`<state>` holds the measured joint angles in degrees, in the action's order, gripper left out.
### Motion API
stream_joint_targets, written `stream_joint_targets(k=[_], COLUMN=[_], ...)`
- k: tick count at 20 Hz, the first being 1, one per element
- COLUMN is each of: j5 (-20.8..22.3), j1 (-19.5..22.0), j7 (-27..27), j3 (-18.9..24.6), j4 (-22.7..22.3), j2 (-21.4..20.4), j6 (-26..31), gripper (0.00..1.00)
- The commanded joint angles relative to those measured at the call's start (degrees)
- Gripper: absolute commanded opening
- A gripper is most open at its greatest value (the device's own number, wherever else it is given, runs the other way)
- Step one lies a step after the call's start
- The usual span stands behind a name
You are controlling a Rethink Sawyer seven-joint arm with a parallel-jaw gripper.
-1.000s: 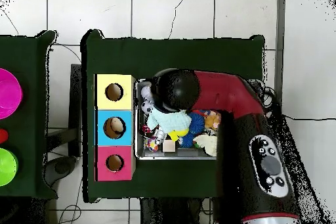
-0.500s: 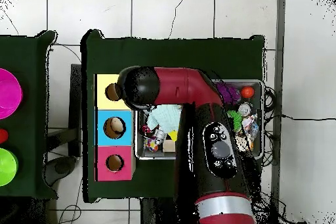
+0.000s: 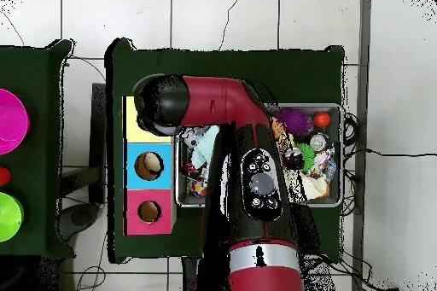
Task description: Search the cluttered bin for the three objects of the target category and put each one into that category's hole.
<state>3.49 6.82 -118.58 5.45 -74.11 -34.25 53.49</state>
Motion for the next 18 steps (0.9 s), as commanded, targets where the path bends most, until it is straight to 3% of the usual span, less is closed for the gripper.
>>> stream_joint_targets(k=[1,5,11,13,18], j5=[-3.77,-4.19,-4.29,-4.75,-8.32], j1=[-2.86,-4.55,-7.17,-7.39,-8.08], j7=[-19.49,-21.86,-25.37,-25.91,-28.38], j3=[-3.15,-3.98,-5.95,-6.36,-6.57], j4=[9.23,10.66,9.66,10.45,7.16], j2=[3.26,6.33,11.8,13.66,14.29], j6=[12.2,8.89,-3.07,-4.44,-4.56], gripper=[0.0,0.0,0.0,0.0,0.0])
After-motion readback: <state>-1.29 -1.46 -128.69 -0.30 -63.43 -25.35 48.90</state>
